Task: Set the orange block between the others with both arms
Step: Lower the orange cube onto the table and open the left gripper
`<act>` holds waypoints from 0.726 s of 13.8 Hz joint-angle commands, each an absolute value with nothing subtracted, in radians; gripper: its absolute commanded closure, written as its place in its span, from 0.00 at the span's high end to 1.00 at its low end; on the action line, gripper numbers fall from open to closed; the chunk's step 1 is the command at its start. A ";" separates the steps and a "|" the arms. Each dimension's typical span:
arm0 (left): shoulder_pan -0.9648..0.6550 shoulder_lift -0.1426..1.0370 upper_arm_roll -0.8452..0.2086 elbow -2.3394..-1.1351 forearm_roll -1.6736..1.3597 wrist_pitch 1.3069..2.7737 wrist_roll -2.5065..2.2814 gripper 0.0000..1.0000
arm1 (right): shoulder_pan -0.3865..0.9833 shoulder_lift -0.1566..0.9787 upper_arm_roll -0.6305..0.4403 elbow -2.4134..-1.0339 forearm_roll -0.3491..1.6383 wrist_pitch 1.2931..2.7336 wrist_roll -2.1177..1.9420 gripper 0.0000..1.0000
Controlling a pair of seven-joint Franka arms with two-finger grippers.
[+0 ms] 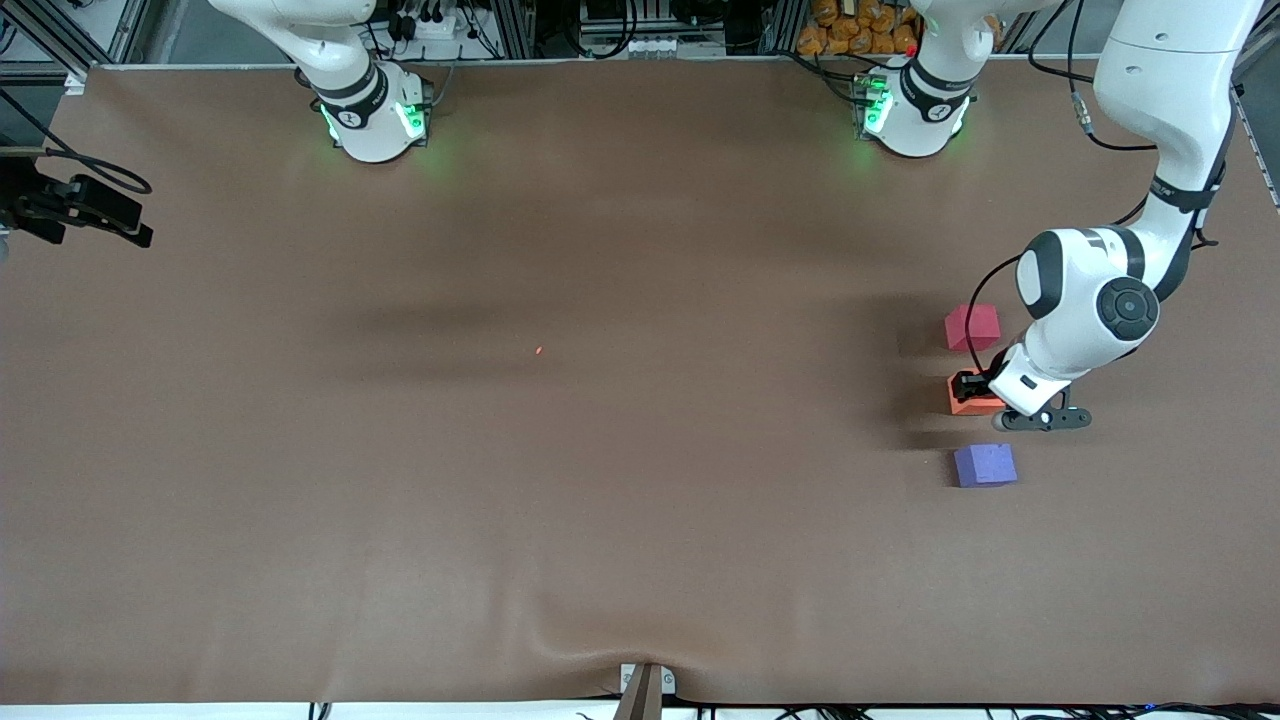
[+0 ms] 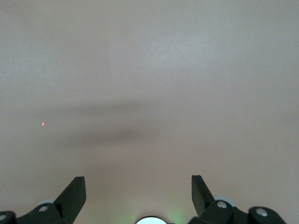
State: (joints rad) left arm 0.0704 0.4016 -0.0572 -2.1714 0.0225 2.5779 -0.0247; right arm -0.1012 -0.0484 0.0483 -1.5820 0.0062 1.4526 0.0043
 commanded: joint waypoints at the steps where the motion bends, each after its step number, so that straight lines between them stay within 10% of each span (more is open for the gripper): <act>1: 0.083 0.400 -0.063 -2.180 0.044 2.595 0.000 0.00 | -0.101 -0.052 0.048 -1.582 0.021 1.453 -0.009 1.00; 10: 0.100 0.423 -0.060 -2.154 0.044 2.597 0.014 0.00 | -0.103 -0.052 0.048 -1.582 0.021 1.453 -0.009 1.00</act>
State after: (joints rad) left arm 0.0751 0.4141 -0.0558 -2.1691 0.0226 2.5873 0.0026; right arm -0.1012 -0.0484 0.0485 -1.5820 0.0064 1.4526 0.0041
